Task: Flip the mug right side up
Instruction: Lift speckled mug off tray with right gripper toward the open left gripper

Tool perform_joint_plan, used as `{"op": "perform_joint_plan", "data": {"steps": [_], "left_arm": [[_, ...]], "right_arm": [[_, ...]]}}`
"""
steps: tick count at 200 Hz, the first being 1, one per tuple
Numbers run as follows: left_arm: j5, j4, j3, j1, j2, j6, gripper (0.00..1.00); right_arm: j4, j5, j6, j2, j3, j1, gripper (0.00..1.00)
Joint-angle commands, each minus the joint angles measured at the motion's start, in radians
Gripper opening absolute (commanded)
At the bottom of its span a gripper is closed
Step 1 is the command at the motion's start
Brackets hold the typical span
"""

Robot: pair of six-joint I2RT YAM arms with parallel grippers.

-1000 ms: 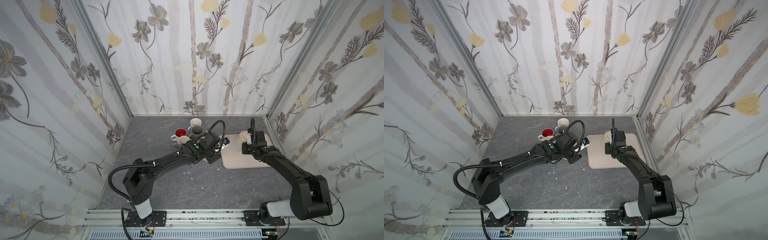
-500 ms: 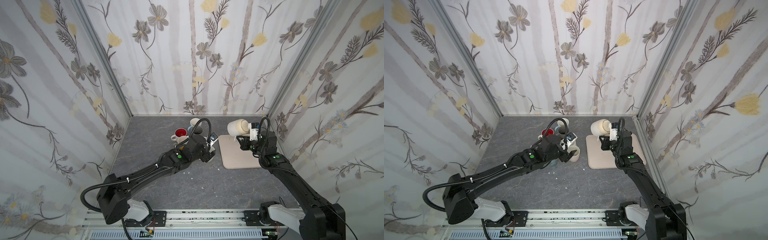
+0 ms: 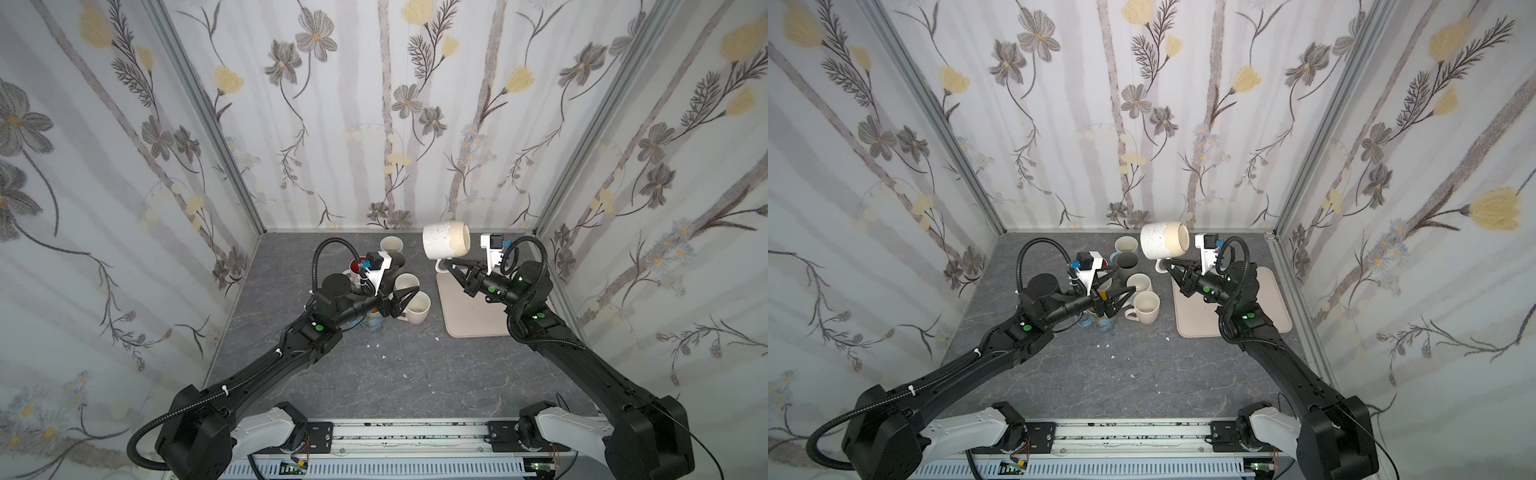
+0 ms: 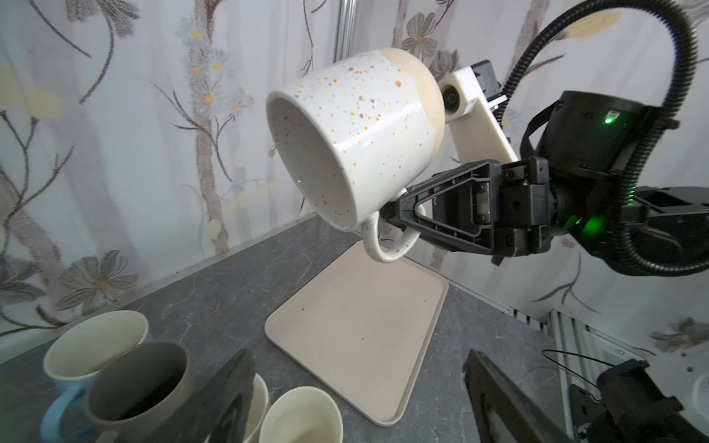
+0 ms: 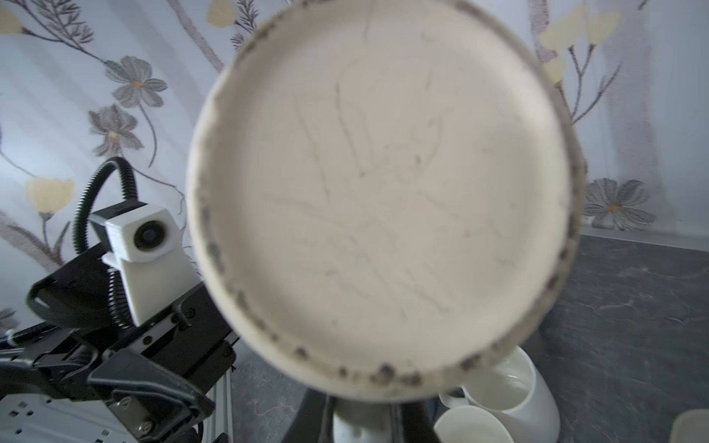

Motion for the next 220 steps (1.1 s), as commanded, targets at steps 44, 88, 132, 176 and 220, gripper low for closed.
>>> {"op": "perform_joint_plan", "data": {"steps": [44,88,132,176,220], "left_arm": [[0.334,0.554,-0.082,0.094,0.059,-0.388,0.75],[0.372,0.705,-0.089,0.119,0.118,-0.507,0.63],[0.382,0.783,-0.093,0.132,0.152,-0.571,0.55],[0.389,0.830,-0.078,0.142,0.188,-0.629,0.39],[0.410,0.948,-0.061,0.145,0.252,-0.734,0.24]], "right_arm": [[0.338,-0.102,0.060,0.073,0.053,0.122,0.00],[0.430,-0.129,0.113,0.135,0.079,0.173,0.00],[0.463,-0.141,0.131,0.159,0.090,0.198,0.00],[0.456,-0.150,0.125,0.163,0.101,0.214,0.00],[0.446,-0.156,0.119,0.170,0.109,0.237,0.00]]}}
